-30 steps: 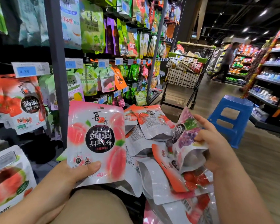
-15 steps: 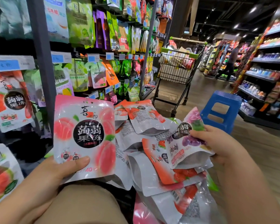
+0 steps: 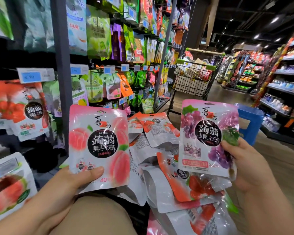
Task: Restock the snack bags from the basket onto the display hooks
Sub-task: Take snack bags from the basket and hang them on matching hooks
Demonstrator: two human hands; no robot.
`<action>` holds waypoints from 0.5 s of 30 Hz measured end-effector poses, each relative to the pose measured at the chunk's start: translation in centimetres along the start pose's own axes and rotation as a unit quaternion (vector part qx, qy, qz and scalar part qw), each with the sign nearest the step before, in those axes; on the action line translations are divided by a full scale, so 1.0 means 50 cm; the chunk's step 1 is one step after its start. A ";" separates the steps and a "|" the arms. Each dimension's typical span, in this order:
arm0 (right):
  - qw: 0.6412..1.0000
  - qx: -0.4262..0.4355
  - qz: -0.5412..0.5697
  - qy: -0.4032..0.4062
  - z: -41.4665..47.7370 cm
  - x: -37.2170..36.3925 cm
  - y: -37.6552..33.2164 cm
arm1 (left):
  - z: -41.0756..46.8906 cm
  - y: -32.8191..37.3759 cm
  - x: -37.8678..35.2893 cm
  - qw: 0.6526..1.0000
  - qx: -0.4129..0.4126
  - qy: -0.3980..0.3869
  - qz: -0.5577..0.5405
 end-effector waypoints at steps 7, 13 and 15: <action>0.994 -0.033 0.053 -0.085 -0.024 -0.117 0.016 | -0.012 0.023 -0.004 0.999 -0.009 0.047 -0.020; 0.975 -0.036 0.051 -0.212 -0.066 -0.266 -0.002 | -0.044 0.068 0.012 0.997 -0.035 0.069 -0.002; 0.970 -0.044 0.032 -0.236 -0.071 -0.306 -0.001 | -0.052 0.078 0.026 0.995 -0.043 0.085 -0.012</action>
Point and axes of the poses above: each hand's wrist, its own z-axis towards the middle knuckle, its own x-axis out of the back of the hand, y = z × x, the point moved 1 cm from there along z, towards the middle knuckle, and after that the axes turned 7 degrees about y, right-handed, at the moved point
